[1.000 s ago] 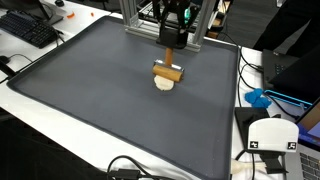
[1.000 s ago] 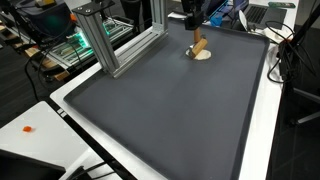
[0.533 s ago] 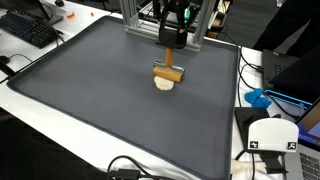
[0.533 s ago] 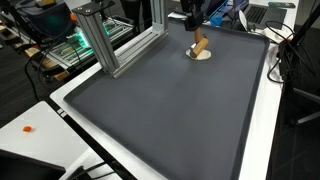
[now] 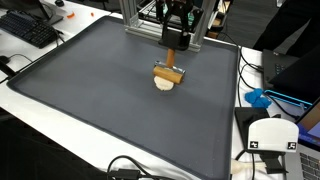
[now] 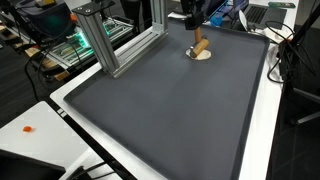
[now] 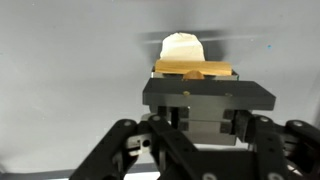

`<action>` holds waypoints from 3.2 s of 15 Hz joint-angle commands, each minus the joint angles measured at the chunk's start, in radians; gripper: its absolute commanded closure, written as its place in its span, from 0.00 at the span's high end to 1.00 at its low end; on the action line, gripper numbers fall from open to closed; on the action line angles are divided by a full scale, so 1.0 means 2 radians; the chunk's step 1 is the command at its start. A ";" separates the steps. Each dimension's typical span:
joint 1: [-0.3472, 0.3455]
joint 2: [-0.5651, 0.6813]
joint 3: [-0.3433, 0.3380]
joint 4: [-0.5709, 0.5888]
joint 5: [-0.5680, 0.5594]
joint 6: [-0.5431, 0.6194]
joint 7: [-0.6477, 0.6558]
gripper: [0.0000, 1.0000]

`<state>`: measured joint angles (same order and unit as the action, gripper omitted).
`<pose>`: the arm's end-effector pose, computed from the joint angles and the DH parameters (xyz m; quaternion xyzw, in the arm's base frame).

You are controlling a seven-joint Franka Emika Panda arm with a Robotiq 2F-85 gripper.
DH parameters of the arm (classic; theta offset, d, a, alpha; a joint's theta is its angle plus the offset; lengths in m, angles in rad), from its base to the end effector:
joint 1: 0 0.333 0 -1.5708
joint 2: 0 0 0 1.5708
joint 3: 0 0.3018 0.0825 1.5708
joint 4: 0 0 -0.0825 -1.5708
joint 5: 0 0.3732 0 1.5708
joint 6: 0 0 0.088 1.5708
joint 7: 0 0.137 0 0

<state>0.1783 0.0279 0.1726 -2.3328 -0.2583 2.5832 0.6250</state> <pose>0.4958 0.1821 0.3113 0.9902 -0.0349 0.1340 0.0167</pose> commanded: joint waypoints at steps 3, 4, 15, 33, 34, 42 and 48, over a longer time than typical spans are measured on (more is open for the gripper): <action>0.006 0.010 -0.001 -0.010 -0.005 0.024 0.009 0.31; 0.006 0.010 -0.001 -0.011 -0.007 0.026 0.009 0.32; 0.010 0.017 -0.001 -0.013 -0.004 0.035 0.009 0.22; 0.010 -0.001 0.000 0.034 -0.001 -0.055 0.216 0.22; 0.011 0.002 0.000 0.035 0.004 -0.054 0.230 0.22; 0.016 0.027 -0.002 0.039 -0.011 -0.043 0.325 0.22; 0.020 0.029 0.012 0.042 0.071 -0.073 0.264 0.22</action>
<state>0.2033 0.0665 0.1816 -2.2546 -0.2036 2.4691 1.1985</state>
